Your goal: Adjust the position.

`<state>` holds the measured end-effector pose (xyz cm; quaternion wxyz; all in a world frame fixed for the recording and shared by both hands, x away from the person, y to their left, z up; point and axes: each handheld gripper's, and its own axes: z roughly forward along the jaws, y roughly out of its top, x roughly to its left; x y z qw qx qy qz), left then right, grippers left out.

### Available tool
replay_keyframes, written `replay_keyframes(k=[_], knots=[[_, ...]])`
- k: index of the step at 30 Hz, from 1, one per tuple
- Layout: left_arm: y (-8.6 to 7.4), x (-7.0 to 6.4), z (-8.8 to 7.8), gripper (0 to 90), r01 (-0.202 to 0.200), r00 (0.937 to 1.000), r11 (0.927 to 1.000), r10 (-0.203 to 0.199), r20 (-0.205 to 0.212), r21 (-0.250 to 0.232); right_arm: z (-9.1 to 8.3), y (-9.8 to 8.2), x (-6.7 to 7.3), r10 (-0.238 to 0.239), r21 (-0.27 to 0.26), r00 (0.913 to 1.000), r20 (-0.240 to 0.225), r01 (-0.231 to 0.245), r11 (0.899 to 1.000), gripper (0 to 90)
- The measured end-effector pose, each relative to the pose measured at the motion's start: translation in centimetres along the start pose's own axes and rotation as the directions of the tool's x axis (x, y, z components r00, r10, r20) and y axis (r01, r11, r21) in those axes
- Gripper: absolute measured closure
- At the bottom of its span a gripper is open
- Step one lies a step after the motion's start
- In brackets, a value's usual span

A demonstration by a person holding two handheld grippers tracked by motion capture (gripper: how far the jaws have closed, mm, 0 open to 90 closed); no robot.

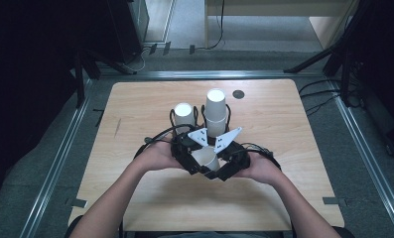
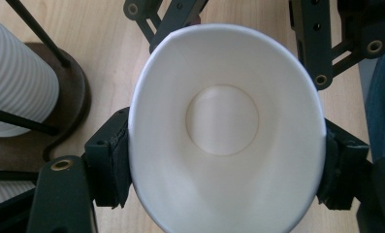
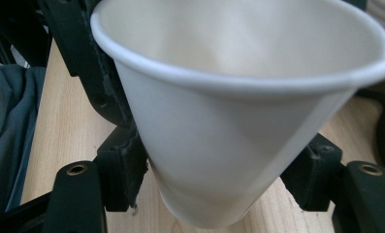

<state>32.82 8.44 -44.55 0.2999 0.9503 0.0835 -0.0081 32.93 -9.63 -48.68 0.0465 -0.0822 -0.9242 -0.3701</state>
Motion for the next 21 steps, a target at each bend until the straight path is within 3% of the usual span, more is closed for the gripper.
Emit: replay_keyframes(k=[3, 5, 7, 11, 14, 16, 19, 21], knots=[[-0.2, 0.0, -0.1, 21.5, 0.003, 1.0, 0.9998, -0.002, 0.003, -0.018, 0.0, 0.0, 0.1, -0.004, 0.001, 1.0, -0.004, 0.004, 1.0, 32.1], [-0.3, 0.0, -0.3, 18.0, 0.005, 0.9998, 0.9987, -0.006, -0.017, -0.05, -0.1, 0.1, 0.1, -0.014, -0.011, 0.9999, 0.006, 0.014, 1.0, 31.8], [-0.5, 0.1, -0.4, 12.2, 0.037, 0.9991, 0.9963, -0.038, -0.018, -0.078, -0.5, 0.1, 0.0, -0.011, -0.025, 0.9998, 0.016, 0.012, 1.0, 31.7], [-1.3, 0.3, -0.6, 12.9, 0.078, 0.9968, 0.9889, -0.08, -0.008, -0.126, -0.8, 0.1, -0.1, -0.009, -0.034, 0.9997, 0.025, 0.01, 0.999, 31.7], [-1.8, 0.4, -0.7, 12.9, 0.096, 0.9954, 0.9818, -0.095, 0.009, -0.164, -1.0, 0.0, -0.2, -0.007, -0.043, 0.9996, 0.027, 0.008, 0.999, 31.6], [-2.3, 0.5, -0.6, 13.0, 0.13, 0.9914, 0.9703, -0.124, 0.04, -0.204, -1.1, 0.0, -0.2, -0.004, -0.047, 0.9996, 0.027, 0.006, 0.999, 31.6], [-2.6, 0.5, -0.7, 13.3, 0.135, 0.9908, 0.9644, -0.13, 0.037, -0.227, -1.2, 0.1, -0.1, -0.002, -0.052, 0.9997, 0.023, 0.004, 0.999, 31.6], [-2.8, 0.4, -0.6, 13.6, 0.146, 0.9892, 0.9545, -0.137, 0.051, -0.26, -1.3, 0.0, -0.2, -0.005, -0.057, 0.9997, 0.026, 0.007, 0.998, 31.5]])
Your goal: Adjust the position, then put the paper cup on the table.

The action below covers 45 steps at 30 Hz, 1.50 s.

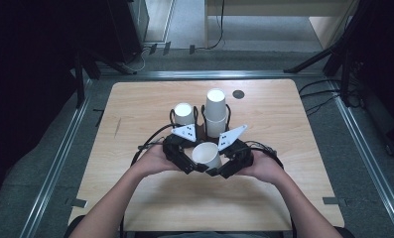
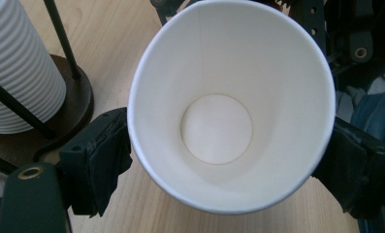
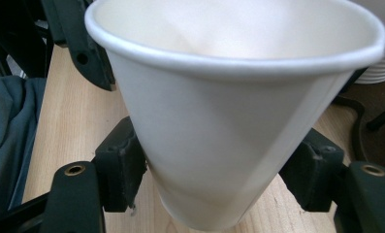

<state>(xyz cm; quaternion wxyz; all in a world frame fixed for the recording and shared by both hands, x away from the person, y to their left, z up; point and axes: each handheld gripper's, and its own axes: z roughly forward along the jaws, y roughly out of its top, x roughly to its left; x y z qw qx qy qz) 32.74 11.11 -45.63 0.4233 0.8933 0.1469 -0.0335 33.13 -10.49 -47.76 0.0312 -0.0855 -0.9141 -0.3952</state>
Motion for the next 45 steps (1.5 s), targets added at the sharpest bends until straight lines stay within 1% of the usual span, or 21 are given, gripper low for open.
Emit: replay_keyframes(k=[4, 5, 6, 7, 9, 11, 12, 13, 16, 18, 20, 23, 27, 28, 30, 32, 34, 35, 41, 44, 45], knots=[[0.0, -0.2, 0.3, 14.0, 0.007, 1.0, 0.9995, -0.007, 0.0, -0.031, -0.2, 0.0, 0.0, 0.015, -0.005, 0.9999, -0.007, -0.015, 1.0, 31.5], [0.0, -0.3, 0.4, 14.0, 0.01, 0.9999, 0.9991, -0.01, -0.003, -0.042, -0.2, 0.0, 0.0, 0.015, -0.005, 0.9999, -0.007, -0.015, 1.0, 31.5], [-0.1, -0.3, 0.4, 14.3, 0.018, 0.9998, 0.9984, -0.018, 0.008, -0.054, -0.2, 0.0, 0.0, 0.015, -0.006, 0.9999, -0.008, -0.015, 1.0, 31.4], [-0.1, -0.3, 0.5, 14.8, 0.02, 0.9998, 0.9973, -0.02, 0.001, -0.07, -0.2, 0.0, 0.0, 0.011, -0.01, 0.9999, -0.011, -0.012, 1.0, 31.5], [-0.1, -0.3, 0.6, 14.9, 0.024, 0.9997, 0.9971, -0.024, 0.006, -0.072, -0.2, 0.0, 0.0, 0.008, -0.011, 0.9999, -0.01, -0.008, 1.0, 31.5], [0.0, -0.3, 0.5, 15.6, 0.025, 0.9997, 0.9957, -0.026, -0.004, -0.089, -0.2, 0.0, 0.0, 0.009, -0.01, 0.9999, -0.013, -0.009, 1.0, 31.4], [-0.1, -0.3, 0.5, 16.0, 0.032, 0.9995, 0.9947, -0.032, 0.005, -0.098, -0.3, 0.0, 0.0, 0.019, -0.013, 0.9996, -0.022, -0.019, 1.0, 31.4], [-0.1, -0.2, 0.5, 16.3, 0.052, 0.9985, 0.9918, -0.05, 0.022, -0.117, -0.3, 0.0, 0.0, 0.017, -0.017, 0.9996, -0.024, -0.018, 1.0, 31.5], [-0.1, -0.1, 0.6, 16.7, 0.055, 0.9982, 0.9913, -0.052, 0.029, -0.119, -0.4, 0.0, 0.0, 0.019, -0.024, 0.9995, -0.025, -0.02, 1.0, 31.5], [-0.1, -0.1, 0.6, 20.3, 0.047, 0.9987, 0.992, -0.044, 0.027, -0.117, -0.4, 0.0, -0.1, 0.021, -0.025, 0.9995, -0.023, -0.021, 0.999, 31.8], [-0.1, -0.2, 0.5, 21.1, 0.041, 0.999, 0.992, -0.039, 0.022, -0.119, -0.4, 0.0, -0.1, 0.023, -0.025, 0.9994, -0.024, -0.023, 0.999, 31.9], [0.0, -0.2, 0.5, 25.2, 0.029, 0.9995, 0.9942, -0.028, 0.012, -0.103, -0.3, 0.0, -0.2, 0.027, -0.018, 0.9994, -0.019, -0.028, 0.999, 32.1], [0.0, -0.2, 0.5, 26.2, 0.023, 0.9997, 0.9959, -0.022, 0.012, -0.087, -0.2, 0.0, -0.1, 0.034, -0.011, 0.9991, -0.025, -0.034, 0.999, 31.9], [0.1, -0.3, 0.4, 26.1, 0.02, 0.9998, 0.996, -0.02, 0.008, -0.087, -0.2, 0.0, -0.1, 0.032, -0.012, 0.9993, -0.02, -0.032, 0.999, 31.3], [0.1, -0.2, 0.1, 26.1, 0.017, 0.9998, 0.9965, -0.018, -0.007, -0.081, -0.2, 0.1, -0.1, 0.05, -0.018, 0.9984, -0.026, -0.05, 0.999, 26.4], [0.0, 0.0, -0.3, 26.2, 0.031, 0.9995, 0.9961, -0.032, -0.007, -0.082, -0.3, 0.1, -0.1, 0.065, -0.02, 0.9975, -0.029, -0.066, 0.998, 23.2], [-0.1, 0.2, -0.6, 26.3, 0.038, 0.9991, 0.9965, -0.039, -0.014, -0.075, -0.3, 0.1, -0.1, 0.079, -0.016, 0.9969, -0.007, -0.079, 0.997, 22.1], [-0.2, 0.3, -0.7, 26.3, 0.044, 0.9989, 0.9963, -0.045, -0.013, -0.073, -0.4, -0.1, -0.1, 0.078, -0.009, 0.9969, 0.009, -0.078, 0.997, 21.6], [-0.6, 1.0, -1.5, 26.2, 0.076, 0.996, 0.9955, -0.079, -0.042, -0.056, -0.5, -0.4, -0.2, 0.075, 0.009, 0.9965, 0.038, -0.075, 0.997, 20.4], [-0.8, 1.2, -1.7, 26.3, 0.084, 0.9953, 0.996, -0.085, -0.047, -0.031, -0.8, -0.7, -0.2, 0.076, 0.008, 0.9944, 0.074, -0.077, 0.997, 20.2], [-0.9, 1.3, -1.7, 26.3, 0.089, 0.9947, 0.9957, -0.09, -0.049, -0.023, -0.8, -0.7, -0.2, 0.076, 0.008, 0.9944, 0.074, -0.077, 0.997, 20.2]])
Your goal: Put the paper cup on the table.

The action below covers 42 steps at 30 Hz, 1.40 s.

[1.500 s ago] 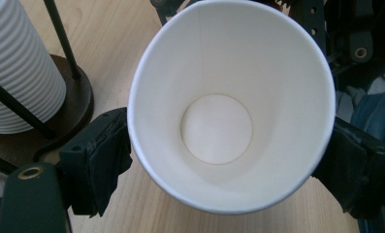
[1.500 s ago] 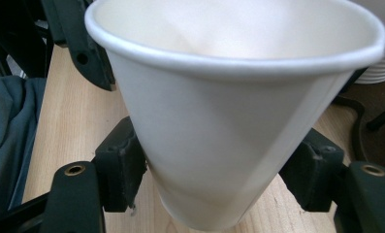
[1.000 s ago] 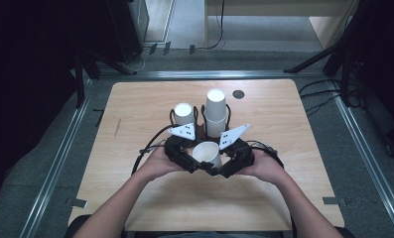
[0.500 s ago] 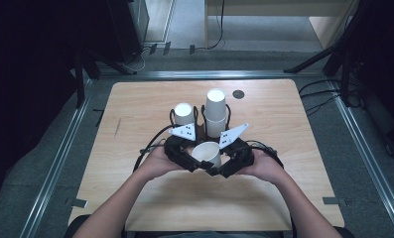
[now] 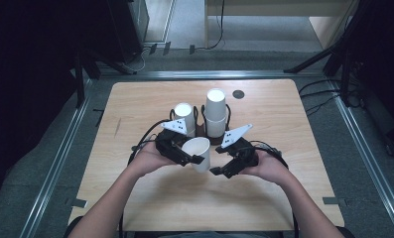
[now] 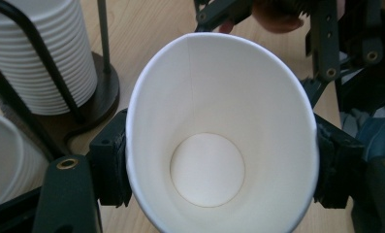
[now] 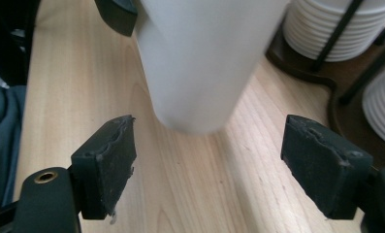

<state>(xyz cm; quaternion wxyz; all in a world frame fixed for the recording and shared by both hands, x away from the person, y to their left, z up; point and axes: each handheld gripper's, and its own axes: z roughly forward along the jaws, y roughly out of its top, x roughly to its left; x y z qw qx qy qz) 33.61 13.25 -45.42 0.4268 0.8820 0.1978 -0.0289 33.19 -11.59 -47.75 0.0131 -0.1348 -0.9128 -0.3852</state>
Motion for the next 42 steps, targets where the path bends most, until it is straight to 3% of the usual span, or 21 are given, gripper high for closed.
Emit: replay_keyframes(k=[10, 13, 17, 31, 42], knots=[[-0.4, 0.5, -0.5, 26.2, 0.004, 1.0, 0.9978, -0.004, -0.007, 0.066, -0.7, -0.7, 0.3, -0.026, 0.05, 0.9983, 0.053, 0.023, 0.998, 19.0], [-0.6, 0.6, -0.7, 26.1, 0.008, 1.0, 0.9973, -0.008, 0.002, 0.073, -1.0, -0.9, 0.0, -0.014, 0.041, 0.9975, 0.069, 0.011, 0.999, 19.0], [-1.0, 0.8, -1.1, 26.1, 0.009, 0.9998, 0.9957, -0.008, -0.016, 0.093, -1.4, -1.1, -0.4, 0.006, 0.022, 0.9966, 0.082, -0.007, 1.0, 19.0], [-2.1, 1.3, -3.0, 25.9, 0.039, 0.9977, 0.9962, -0.035, -0.057, 0.077, -1.7, -1.7, -1.8, 0.047, 0.007, 0.9955, 0.082, -0.048, 0.999, 19.0], [-3.5, 2.4, -4.8, 25.8, 0.091, 0.99, 0.9942, -0.084, -0.113, 0.057, -1.7, -1.6, -2.3, 0.043, 0.011, 0.9949, 0.091, -0.044, 0.999, 19.0]])
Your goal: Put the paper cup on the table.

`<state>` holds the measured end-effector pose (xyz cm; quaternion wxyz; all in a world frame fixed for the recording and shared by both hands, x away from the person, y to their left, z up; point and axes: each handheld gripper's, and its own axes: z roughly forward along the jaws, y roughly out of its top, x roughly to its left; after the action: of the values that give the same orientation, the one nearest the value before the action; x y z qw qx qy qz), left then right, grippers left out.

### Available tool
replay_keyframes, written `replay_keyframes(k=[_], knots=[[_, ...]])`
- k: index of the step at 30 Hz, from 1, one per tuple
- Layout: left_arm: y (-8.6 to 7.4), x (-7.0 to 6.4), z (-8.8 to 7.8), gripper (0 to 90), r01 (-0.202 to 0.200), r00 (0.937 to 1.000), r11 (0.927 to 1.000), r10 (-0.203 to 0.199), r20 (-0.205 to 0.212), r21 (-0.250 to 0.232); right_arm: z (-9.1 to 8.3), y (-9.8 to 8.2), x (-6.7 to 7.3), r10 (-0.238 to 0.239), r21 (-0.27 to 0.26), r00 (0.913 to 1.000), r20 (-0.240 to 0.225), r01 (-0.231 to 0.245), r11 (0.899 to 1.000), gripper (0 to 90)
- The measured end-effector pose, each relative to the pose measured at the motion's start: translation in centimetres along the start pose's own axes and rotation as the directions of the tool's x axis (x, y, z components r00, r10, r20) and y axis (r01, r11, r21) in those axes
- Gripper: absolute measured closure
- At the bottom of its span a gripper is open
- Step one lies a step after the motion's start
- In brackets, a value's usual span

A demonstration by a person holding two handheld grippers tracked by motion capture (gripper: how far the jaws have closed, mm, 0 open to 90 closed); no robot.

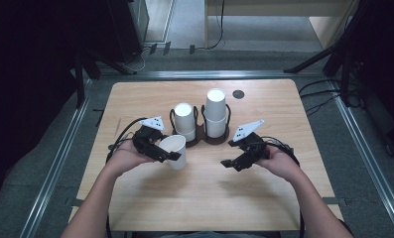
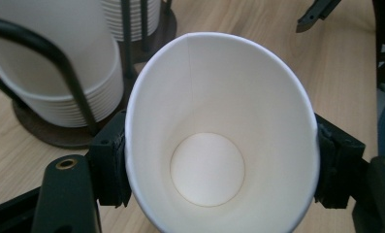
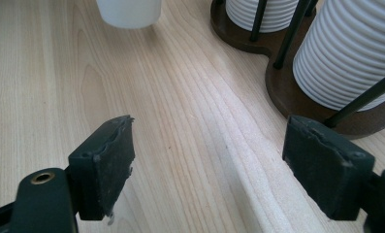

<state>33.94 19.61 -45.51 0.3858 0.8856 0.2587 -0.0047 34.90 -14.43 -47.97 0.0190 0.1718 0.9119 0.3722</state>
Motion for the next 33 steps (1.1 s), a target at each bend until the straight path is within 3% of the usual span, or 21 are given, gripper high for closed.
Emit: replay_keyframes(k=[5, 9, 17, 24, 25, 26, 33], knots=[[-0.5, 0.8, -0.9, 25.8, 0.02, 0.9996, 0.9996, -0.02, -0.022, -0.019, 0.4, 0.2, 0.0, -0.008, 0.008, 0.9999, -0.009, 0.008, 1.0, 19.0], [-1.1, 1.8, -1.6, 25.7, 0.057, 0.9976, 0.9971, -0.059, -0.035, -0.05, 0.5, 0.3, -0.1, -0.014, 0.015, 0.9999, -0.01, 0.014, 1.0, 19.0], [-1.9, 3.2, -2.4, 25.5, 0.084, 0.9909, 0.9959, -0.087, -0.103, -0.035, 0.6, 0.2, -0.1, -0.014, 0.026, 0.9999, -0.004, 0.015, 1.0, 19.0], [-3.0, 4.7, -3.6, 25.1, 0.112, 0.9759, 0.9931, -0.116, -0.185, -0.037, 0.8, 0.1, 0.1, -0.018, 0.037, 0.9998, -0.006, 0.018, 0.999, 19.0], [-3.3, 5.2, -3.9, 25.0, 0.123, 0.9696, 0.9917, -0.128, -0.208, -0.037, 0.9, 0.0, 0.1, -0.02, 0.041, 0.9998, -0.006, 0.02, 0.999, 19.0], [-3.3, 5.2, -3.9, 24.8, 0.123, 0.9696, 0.9917, -0.128, -0.208, -0.037, 0.9, 0.0, 0.1, -0.02, 0.041, 0.9998, -0.006, 0.02, 0.999, 19.0], [-4.1, 6.9, -4.7, 24.6, 0.174, 0.9472, 0.9841, -0.177, -0.267, -0.037, 1.2, -0.2, 0.2, -0.024, 0.053, 0.9997, -0.004, 0.024, 0.998, 19.1]])
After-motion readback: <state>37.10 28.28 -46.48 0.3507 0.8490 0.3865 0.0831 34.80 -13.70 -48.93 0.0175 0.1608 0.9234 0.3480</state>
